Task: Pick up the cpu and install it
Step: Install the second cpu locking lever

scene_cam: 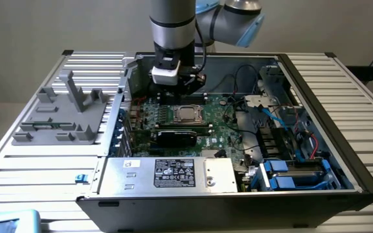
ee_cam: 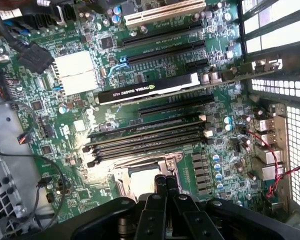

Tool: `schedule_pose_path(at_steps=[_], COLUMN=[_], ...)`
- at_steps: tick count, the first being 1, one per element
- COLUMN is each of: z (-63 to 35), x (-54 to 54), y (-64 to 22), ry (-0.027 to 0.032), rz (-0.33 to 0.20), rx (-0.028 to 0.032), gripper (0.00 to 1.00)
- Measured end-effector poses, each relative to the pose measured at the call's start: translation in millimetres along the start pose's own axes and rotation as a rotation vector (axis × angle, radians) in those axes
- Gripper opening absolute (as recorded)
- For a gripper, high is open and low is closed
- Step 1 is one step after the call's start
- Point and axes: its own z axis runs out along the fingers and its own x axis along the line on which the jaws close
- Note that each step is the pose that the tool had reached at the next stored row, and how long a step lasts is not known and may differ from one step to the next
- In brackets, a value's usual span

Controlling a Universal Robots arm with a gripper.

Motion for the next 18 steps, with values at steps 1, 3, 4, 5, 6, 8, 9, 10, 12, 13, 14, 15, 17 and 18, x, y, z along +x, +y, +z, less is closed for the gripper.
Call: schedule_pose_path(at_steps=[1,3,4,5,6,8,9,10,12,13,14,15,17,18], z=[-1.8,-5.1,-6.8,-8.4,-10.2,-13.6,-15.0,-16.0,-16.8,-16.8,-16.8,-16.8,-16.8,-16.8], x=[1.7,5.8,7.8,9.4,11.0,13.5,14.9,16.5,20.9,23.2,24.0,24.0,24.0,24.0], y=[-1.0,-3.1,-4.3,-5.6,-7.3,-10.6,-12.3,-13.9,-16.0,-16.9,-17.0,-17.0,-17.1,-17.1], ry=[0.0008,0.0022,0.0029,0.0033,0.0037,0.0044,0.0046,0.0047,0.0049,0.0048,0.0047,0.0046,0.0046,0.0046], rz=[0.000,0.000,0.000,-0.001,-0.001,-0.001,-0.001,-0.001,-0.001,-0.001,-0.001,-0.001,-0.001,-0.001], rx=[-0.0043,-0.0098,-0.0122,-0.0144,-0.0164,-0.0192,-0.0201,-0.0208,-0.0212,-0.0212,-0.0214,-0.0213,-0.0219,-0.0220], gripper=[0.11,0.11,0.11,0.11,0.11,0.11,0.11,0.11,0.11,0.11,0.11,0.11,0.11,0.11])
